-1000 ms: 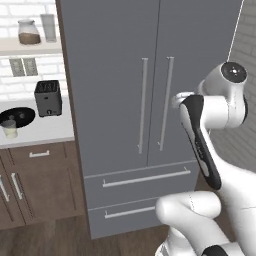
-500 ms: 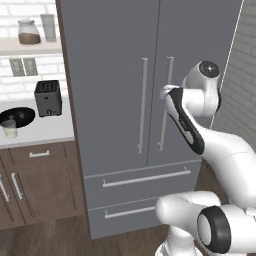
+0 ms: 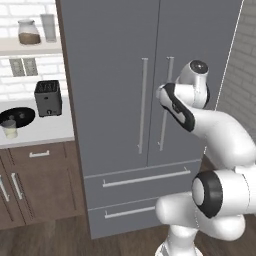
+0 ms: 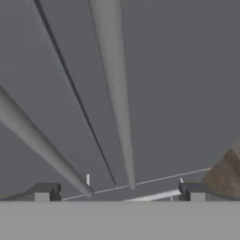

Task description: Grab a lemon wedge from the fridge and one ice cube from the ice bowl, and put them in the glass of lemonade.

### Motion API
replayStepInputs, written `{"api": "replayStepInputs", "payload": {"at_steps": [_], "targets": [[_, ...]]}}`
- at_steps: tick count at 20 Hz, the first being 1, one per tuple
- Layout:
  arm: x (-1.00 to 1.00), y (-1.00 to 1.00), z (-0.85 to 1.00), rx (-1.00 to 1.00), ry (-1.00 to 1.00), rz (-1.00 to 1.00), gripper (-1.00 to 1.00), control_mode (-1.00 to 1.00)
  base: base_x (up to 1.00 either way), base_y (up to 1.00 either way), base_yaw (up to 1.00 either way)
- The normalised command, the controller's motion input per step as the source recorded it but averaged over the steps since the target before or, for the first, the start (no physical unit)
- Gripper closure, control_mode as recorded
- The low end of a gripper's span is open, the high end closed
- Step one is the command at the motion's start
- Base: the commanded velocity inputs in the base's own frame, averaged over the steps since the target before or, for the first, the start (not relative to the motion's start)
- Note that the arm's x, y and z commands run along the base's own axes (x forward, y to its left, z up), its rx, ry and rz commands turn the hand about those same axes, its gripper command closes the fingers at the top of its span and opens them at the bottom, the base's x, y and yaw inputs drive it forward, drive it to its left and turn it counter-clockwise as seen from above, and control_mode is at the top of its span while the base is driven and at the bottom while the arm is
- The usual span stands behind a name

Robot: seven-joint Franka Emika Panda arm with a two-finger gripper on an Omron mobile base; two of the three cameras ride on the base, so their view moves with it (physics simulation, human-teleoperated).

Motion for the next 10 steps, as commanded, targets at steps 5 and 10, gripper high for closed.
{"api": "replayStepInputs", "payload": {"at_steps": [5,10], "targets": [[0.54,-0.01,-0.35,0.00,0.00,0.04,-1.00,-1.00,0.00,0.00,0.00],[0.52,-0.06,-0.31,0.00,0.00,0.03,-1.00,-1.00,0.00,0.00,0.00]]}}
